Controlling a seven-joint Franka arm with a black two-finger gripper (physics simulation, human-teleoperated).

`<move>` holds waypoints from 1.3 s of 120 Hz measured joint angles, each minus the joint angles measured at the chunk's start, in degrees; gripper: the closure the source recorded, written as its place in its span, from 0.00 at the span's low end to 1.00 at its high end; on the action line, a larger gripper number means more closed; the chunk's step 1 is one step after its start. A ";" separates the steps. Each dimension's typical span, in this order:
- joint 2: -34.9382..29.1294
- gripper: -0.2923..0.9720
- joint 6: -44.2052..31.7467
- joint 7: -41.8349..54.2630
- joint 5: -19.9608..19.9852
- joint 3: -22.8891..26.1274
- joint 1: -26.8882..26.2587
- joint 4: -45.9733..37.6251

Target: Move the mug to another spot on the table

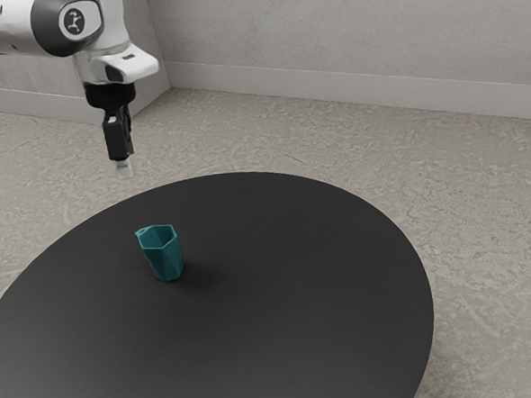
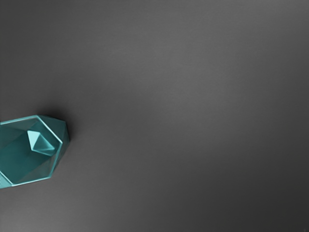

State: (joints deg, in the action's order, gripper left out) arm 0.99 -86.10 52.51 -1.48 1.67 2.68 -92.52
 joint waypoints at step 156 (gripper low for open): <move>12.95 0.23 -16.76 43.46 -3.93 -0.18 11.12 -2.85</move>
State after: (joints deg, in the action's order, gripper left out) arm 13.94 -102.86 95.96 -5.42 1.49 13.80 -95.37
